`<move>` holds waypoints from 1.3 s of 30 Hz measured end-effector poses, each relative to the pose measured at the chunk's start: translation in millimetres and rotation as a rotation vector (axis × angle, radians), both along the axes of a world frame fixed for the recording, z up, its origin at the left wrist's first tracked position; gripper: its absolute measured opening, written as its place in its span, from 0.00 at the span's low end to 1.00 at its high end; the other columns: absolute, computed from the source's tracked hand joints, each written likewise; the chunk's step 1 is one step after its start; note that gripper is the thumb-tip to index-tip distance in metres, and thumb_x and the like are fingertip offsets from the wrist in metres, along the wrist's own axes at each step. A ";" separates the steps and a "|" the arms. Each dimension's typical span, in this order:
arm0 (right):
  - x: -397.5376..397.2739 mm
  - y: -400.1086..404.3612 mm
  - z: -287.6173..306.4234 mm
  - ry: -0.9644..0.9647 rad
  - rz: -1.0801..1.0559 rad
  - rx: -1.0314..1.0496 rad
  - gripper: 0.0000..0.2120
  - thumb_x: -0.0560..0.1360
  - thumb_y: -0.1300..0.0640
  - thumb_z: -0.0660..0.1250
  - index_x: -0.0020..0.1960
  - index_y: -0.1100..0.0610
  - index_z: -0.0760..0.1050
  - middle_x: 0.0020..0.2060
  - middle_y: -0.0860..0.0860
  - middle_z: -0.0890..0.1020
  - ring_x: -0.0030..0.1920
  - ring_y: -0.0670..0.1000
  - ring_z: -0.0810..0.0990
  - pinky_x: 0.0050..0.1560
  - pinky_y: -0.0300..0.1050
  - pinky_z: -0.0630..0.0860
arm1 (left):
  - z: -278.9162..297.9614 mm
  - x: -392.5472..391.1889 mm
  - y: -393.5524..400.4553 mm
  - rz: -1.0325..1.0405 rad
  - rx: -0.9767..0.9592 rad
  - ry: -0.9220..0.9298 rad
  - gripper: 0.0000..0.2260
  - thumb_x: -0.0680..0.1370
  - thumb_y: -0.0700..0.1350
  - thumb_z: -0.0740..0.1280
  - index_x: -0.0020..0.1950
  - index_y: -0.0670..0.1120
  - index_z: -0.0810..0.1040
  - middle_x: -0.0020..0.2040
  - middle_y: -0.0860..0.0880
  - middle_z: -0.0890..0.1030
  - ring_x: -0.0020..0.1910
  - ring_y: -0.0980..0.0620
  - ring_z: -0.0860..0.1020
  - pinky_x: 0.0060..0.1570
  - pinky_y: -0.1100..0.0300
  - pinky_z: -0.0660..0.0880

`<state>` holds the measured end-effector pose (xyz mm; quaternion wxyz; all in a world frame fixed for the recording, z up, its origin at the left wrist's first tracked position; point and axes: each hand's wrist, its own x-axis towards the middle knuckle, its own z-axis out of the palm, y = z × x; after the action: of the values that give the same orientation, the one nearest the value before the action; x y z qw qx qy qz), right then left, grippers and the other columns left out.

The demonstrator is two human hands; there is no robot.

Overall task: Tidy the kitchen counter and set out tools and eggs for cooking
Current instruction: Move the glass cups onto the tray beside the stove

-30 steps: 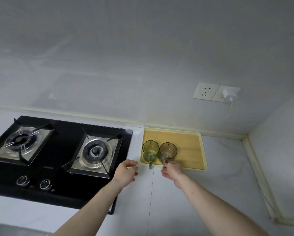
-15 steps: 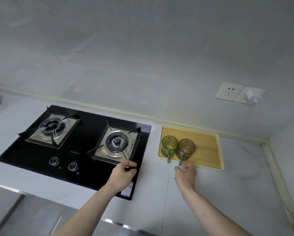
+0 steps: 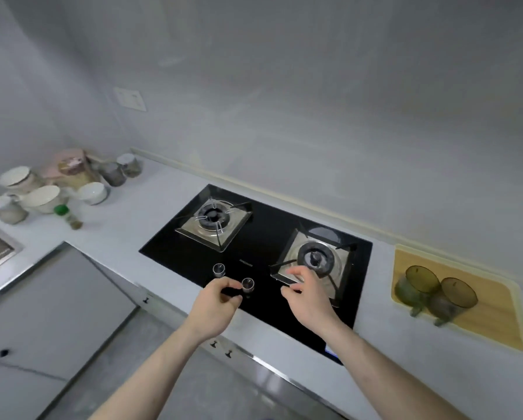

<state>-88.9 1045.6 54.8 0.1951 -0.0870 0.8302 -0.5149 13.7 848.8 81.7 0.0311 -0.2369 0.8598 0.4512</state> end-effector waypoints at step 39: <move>-64.9 -569.3 37.6 -0.057 0.594 -0.013 0.15 0.80 0.55 0.67 0.65 0.43 0.72 0.62 0.48 0.77 0.57 0.39 0.77 0.43 0.29 0.69 | 36.0 61.6 -508.9 0.636 -0.022 0.044 0.08 0.78 0.44 0.69 0.56 0.54 0.80 0.51 0.50 0.82 0.43 0.58 0.80 0.33 0.70 0.73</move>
<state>-153.8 476.3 92.4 0.3598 -0.3129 0.7592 -0.4430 75.2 339.8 117.8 -0.1329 -0.4843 0.7478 0.4342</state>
